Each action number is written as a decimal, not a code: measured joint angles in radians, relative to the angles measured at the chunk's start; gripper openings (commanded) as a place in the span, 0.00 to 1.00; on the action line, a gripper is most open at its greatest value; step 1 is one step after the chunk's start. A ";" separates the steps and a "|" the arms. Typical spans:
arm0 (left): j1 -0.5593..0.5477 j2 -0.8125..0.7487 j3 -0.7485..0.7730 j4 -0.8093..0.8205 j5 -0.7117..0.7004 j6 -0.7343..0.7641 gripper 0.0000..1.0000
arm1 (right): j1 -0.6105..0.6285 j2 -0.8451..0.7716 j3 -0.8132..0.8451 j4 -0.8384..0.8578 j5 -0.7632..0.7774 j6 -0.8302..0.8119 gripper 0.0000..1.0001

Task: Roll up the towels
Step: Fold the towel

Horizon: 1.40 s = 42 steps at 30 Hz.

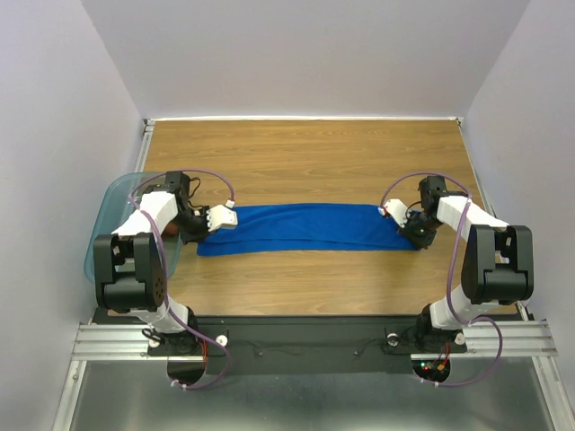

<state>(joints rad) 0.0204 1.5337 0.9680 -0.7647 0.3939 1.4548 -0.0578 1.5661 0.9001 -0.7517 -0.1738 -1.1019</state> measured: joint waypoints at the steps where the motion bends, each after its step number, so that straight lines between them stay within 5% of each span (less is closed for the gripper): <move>1: 0.000 -0.002 0.006 -0.008 0.002 0.002 0.00 | 0.000 0.000 0.000 0.000 0.001 0.000 0.00; 24: -0.019 0.061 -0.056 -0.004 -0.062 -0.066 0.00 | -0.002 0.013 0.004 0.007 0.036 0.006 0.01; 42: -0.061 0.092 -0.029 -0.019 -0.124 -0.129 0.00 | -0.133 0.073 0.063 -0.004 0.010 -0.022 0.00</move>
<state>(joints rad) -0.0402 1.6253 0.9394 -0.7837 0.2699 1.3262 -0.1905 1.6390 0.9627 -0.7555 -0.1635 -1.1240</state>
